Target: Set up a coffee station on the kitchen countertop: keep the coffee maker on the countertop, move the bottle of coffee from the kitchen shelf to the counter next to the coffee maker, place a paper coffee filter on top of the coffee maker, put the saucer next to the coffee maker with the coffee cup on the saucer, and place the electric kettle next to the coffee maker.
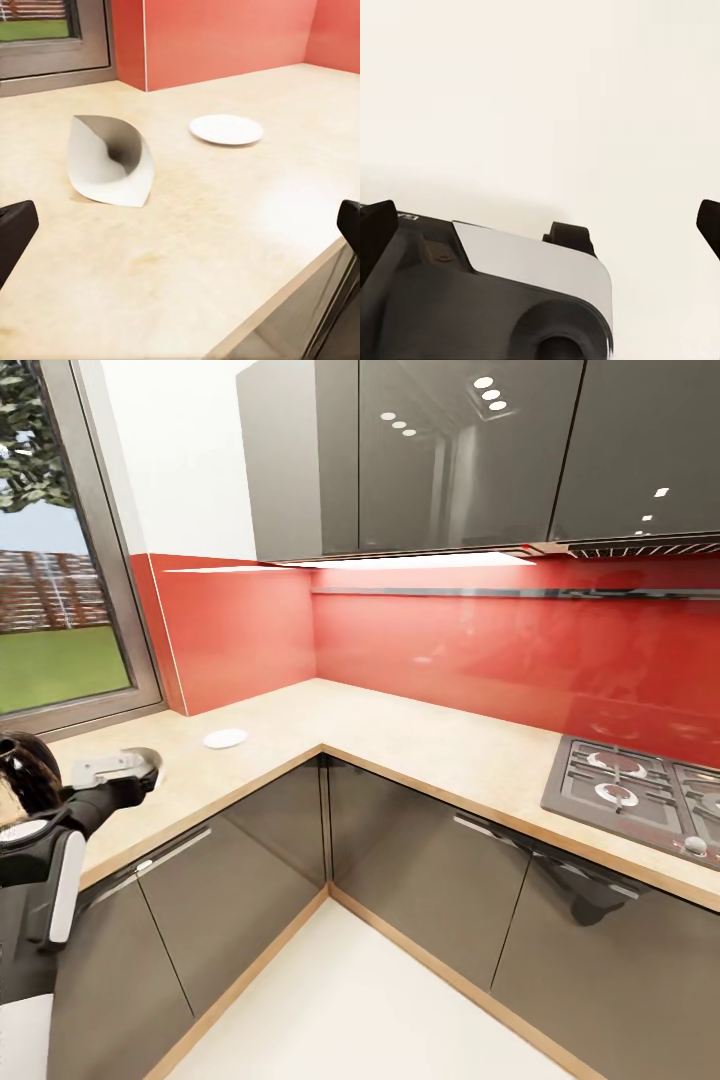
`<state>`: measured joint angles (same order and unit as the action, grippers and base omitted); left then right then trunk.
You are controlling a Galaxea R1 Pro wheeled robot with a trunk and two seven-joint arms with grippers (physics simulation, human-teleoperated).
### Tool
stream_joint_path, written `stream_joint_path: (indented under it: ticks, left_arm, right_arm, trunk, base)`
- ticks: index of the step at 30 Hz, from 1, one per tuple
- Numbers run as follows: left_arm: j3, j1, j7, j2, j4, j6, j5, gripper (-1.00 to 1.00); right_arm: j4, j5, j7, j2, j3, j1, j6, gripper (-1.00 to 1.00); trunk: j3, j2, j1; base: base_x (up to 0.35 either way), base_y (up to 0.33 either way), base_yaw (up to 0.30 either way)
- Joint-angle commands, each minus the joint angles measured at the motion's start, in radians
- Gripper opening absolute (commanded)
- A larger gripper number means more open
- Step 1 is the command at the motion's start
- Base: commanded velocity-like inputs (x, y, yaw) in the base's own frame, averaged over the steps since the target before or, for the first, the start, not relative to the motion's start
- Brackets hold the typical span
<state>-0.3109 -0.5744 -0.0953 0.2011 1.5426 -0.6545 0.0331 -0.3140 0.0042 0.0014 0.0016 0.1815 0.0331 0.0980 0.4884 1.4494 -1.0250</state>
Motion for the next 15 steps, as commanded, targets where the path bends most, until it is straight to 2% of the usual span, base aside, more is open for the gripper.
stream_joint_path:
  ticks: [1, 5, 10, 15]
  left_arm:
    - [-0.001, -0.001, -0.004, 0.000, -0.002, -0.004, 0.001, 1.00]
    - [0.001, -0.001, -0.003, 0.000, -0.029, 0.012, -0.012, 1.00]
    - [0.008, -0.001, -0.002, -0.011, -0.098, 0.127, -0.038, 1.00]
    - [0.009, -0.001, -0.001, -0.017, -0.113, 0.156, -0.042, 1.00]
  right_arm:
    - [0.001, 0.000, 0.000, 0.000, 0.001, 0.001, 0.003, 1.00]
    - [0.002, 0.000, 0.000, 0.000, 0.001, 0.001, 0.003, 1.00]
    - [0.003, 0.000, 0.000, 0.000, 0.002, 0.001, 0.003, 1.00]
    - [0.003, 0.000, 0.000, 0.000, 0.002, 0.001, 0.003, 1.00]
  trunk:
    - [0.001, 0.001, 0.000]
    - [0.001, 0.001, 0.000]
    - [0.001, 0.001, 0.000]
    - [0.001, 0.001, 0.000]
  base:
    - [0.000, 0.000, 0.000]
    - [0.000, 0.000, 0.000]
    - [0.000, 0.000, 0.000]
    - [0.000, 0.000, 0.000]
